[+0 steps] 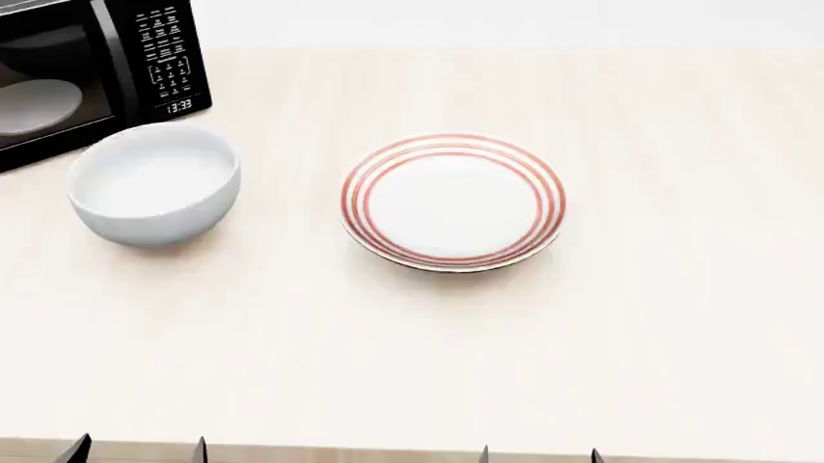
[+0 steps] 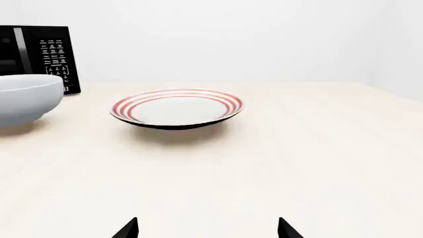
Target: Put the white bowl to the right of the plate.
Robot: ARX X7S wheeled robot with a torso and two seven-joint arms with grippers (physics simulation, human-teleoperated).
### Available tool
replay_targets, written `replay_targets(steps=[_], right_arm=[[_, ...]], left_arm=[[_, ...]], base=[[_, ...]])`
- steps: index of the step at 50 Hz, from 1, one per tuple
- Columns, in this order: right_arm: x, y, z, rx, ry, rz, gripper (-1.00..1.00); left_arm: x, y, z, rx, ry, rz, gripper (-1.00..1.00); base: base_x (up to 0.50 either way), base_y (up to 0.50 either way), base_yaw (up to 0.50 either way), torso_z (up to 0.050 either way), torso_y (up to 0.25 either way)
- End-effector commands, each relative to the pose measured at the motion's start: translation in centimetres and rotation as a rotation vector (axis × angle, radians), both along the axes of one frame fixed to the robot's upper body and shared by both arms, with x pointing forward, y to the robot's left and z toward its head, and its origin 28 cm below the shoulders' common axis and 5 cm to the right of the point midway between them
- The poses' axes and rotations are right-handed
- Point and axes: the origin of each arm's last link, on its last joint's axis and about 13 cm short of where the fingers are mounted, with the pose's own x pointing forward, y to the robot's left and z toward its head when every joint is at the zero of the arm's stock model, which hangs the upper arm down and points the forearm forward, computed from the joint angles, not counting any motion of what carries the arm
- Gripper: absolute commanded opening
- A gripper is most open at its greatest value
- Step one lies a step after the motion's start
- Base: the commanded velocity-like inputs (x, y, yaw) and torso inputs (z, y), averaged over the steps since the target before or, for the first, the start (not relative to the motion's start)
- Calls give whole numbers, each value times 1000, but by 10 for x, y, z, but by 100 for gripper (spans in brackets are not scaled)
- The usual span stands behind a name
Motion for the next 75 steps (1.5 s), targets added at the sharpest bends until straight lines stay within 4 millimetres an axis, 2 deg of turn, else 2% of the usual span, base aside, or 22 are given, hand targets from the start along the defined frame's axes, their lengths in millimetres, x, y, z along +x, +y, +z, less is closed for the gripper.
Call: replay_targets(steps=[1,4,11,14,23,28,35,49,67,75], right_arm=[[0,0,0,0,0,0,100],[2,0,1,-29,96,21,100],[-3,-5,10,-27,23,39,100],[-9,-8,15,20,-56,101,100],[-15,-12,25,25,-77,64,100],[-20,-15,38,31,-103,44,100],[-26,-10,51,32,-135,45,100],[-21,-11,49,94,-94,100,100],[-16,-12,46,88,-90,81,100],[-11,-14,45,102,9,95,100]], left_arm=[[0,2,0,0,0,0,100],[-1,0,1,2,4,-10,100],[-3,1,3,0,-1,-11,100],[-5,2,6,-3,-9,-11,100],[-14,3,16,-4,-30,-28,100],[-12,3,45,-19,-91,-12,100],[-15,5,55,-26,-112,-20,100],[-14,4,55,-26,-111,-24,100],[-14,4,54,-17,-115,-20,100],[-12,11,58,4,-117,-8,100]], base=[[0,0,0,0,0],[0,0,0,0,0],[0,0,0,0,0],[224,0,0,0,0],[500,0,0,0,0],[500,16,0,0,0],[500,271,0,0,0],[500,332,0,0,0],[500,-13,0,0,1],[333,-38,0,0,0]])
